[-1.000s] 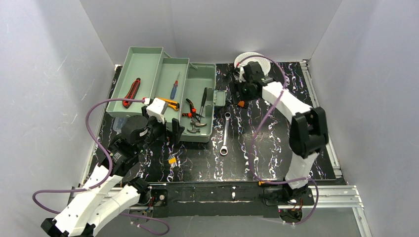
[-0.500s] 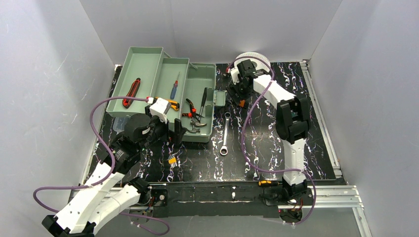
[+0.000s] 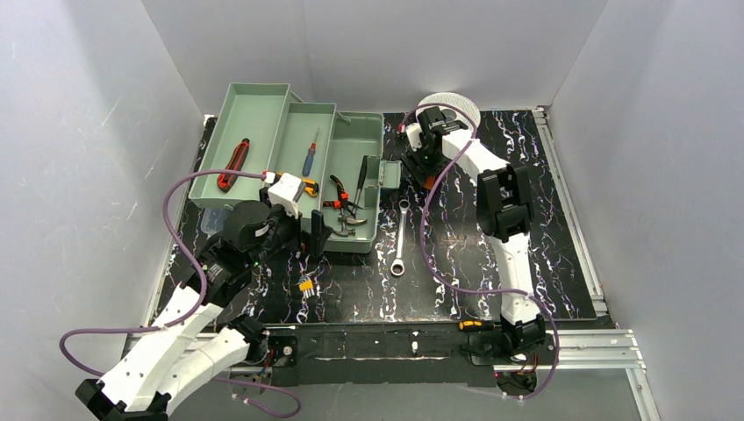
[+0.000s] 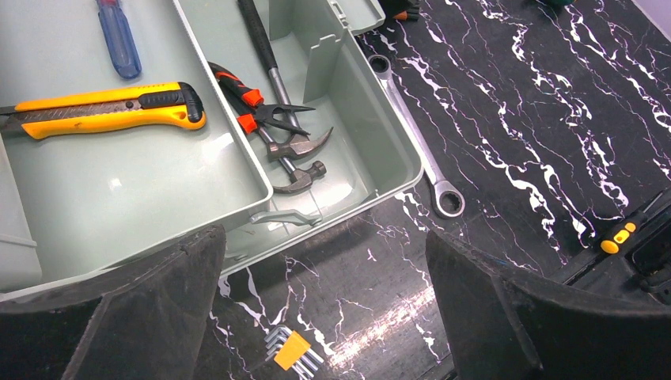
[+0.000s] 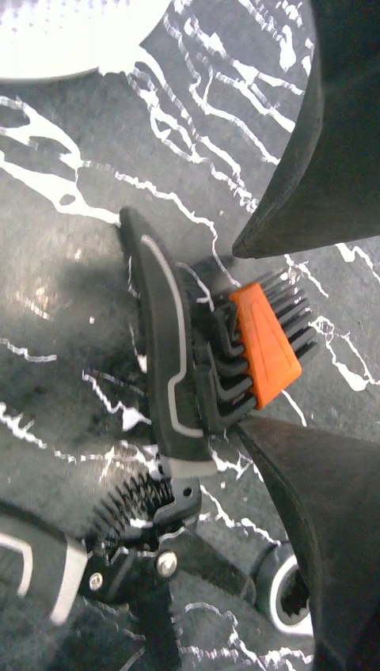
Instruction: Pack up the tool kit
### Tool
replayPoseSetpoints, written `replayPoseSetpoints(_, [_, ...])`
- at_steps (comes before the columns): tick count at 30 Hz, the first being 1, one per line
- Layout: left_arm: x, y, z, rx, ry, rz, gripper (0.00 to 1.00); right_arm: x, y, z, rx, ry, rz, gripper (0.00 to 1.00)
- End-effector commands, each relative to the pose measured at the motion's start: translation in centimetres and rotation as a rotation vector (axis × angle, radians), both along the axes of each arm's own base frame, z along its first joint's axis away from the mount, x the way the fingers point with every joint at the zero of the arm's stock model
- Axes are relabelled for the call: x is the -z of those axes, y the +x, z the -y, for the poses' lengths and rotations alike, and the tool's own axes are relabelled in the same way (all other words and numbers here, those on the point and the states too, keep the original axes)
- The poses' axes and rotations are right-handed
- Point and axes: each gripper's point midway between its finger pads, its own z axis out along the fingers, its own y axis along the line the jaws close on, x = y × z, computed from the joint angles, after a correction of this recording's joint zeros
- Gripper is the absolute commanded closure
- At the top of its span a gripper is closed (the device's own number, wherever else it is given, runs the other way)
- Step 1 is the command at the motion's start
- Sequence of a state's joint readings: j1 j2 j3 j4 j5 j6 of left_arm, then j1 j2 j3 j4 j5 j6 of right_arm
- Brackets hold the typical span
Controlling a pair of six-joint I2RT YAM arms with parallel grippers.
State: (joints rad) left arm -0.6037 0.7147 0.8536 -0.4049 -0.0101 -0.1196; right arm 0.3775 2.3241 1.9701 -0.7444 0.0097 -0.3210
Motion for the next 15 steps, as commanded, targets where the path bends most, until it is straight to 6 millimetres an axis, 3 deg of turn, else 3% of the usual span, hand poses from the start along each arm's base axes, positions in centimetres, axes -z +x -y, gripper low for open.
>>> replayPoseSetpoints(1, [-1.4,0.1,0.0,0.006,-0.014,0.025,0.02,1.5,-0.7,-0.2,-0.046,0.002,-0.096,0.23])
replayPoseSetpoints(5, [-1.3,0.2,0.0,0.004,-0.008,0.024,0.02,2.0,-2.2,-0.5,-0.053,0.017,-0.191,0.34])
replayPoseSetpoints(8, [-1.3,0.2,0.0,0.003,-0.005,0.024,0.02,1.4,-3.4,-0.5,-0.033,0.032,-0.213,0.53])
replayPoseSetpoints(13, [-1.4,0.2,0.0,0.005,-0.009,0.024,0.02,-1.5,-3.9,-0.1,0.041,0.087,-0.075,0.65])
replayPoseSetpoints(15, [-1.3,0.2,0.0,0.006,-0.01,0.023,0.02,-3.8,-3.7,-0.3,0.068,0.138,0.01,0.67])
